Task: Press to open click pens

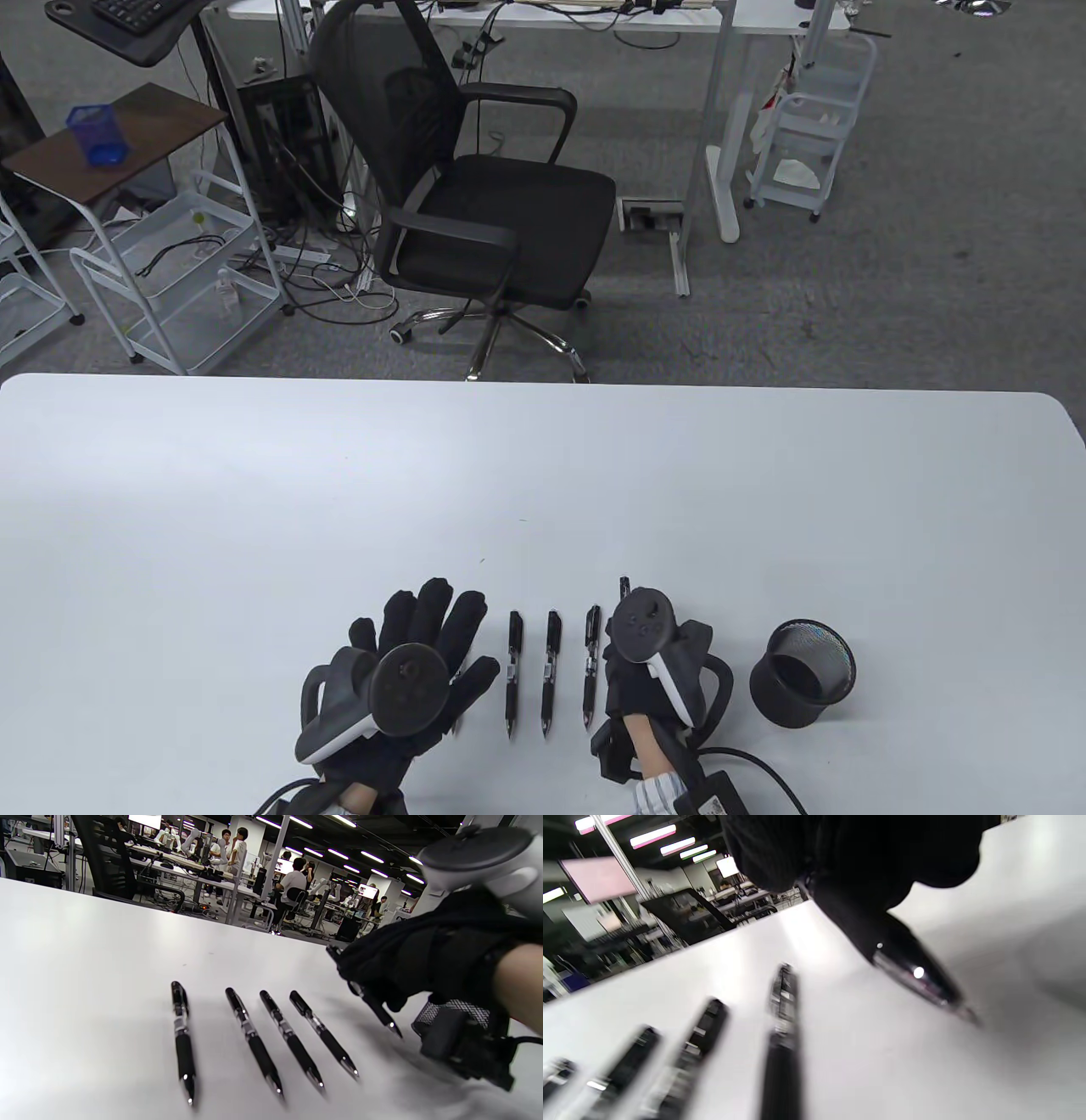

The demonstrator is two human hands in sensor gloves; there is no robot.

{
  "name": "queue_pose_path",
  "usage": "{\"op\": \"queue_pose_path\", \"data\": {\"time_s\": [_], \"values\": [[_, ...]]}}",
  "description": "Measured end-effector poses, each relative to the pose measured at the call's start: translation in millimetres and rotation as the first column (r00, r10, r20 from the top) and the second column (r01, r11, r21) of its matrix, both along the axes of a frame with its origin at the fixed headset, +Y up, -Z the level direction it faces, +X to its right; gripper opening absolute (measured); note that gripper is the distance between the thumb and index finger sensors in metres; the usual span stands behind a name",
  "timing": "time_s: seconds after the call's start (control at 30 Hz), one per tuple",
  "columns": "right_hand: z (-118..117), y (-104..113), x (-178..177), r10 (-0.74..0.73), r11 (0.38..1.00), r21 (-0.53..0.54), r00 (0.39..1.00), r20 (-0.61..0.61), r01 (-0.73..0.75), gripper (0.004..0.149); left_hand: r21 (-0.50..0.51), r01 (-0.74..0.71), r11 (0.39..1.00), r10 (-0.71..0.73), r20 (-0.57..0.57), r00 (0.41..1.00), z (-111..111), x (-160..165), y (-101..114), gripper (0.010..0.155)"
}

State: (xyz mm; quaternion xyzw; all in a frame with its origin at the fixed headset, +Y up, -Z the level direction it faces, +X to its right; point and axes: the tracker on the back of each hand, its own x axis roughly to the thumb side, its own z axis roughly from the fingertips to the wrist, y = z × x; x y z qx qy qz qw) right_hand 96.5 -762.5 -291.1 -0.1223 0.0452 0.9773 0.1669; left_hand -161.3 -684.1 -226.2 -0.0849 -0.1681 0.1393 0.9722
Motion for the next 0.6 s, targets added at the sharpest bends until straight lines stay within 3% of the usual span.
{"op": "queue_pose_path", "data": {"time_s": [0.2,0.6], "values": [[-6.5,-27.8,4.8,0.088,0.994,-0.076,0.996,0.035,-0.085,0.057,0.000,-0.007,1.000,0.007,0.007,1.000,0.5,0.3,-0.2,0.069],[-7.5,-39.2,8.2,0.175,0.982,-0.086,0.983,0.063,-0.169,0.059,-0.001,-0.005,1.000,0.005,0.009,1.000,1.4,1.0,-0.4,0.069]]}}
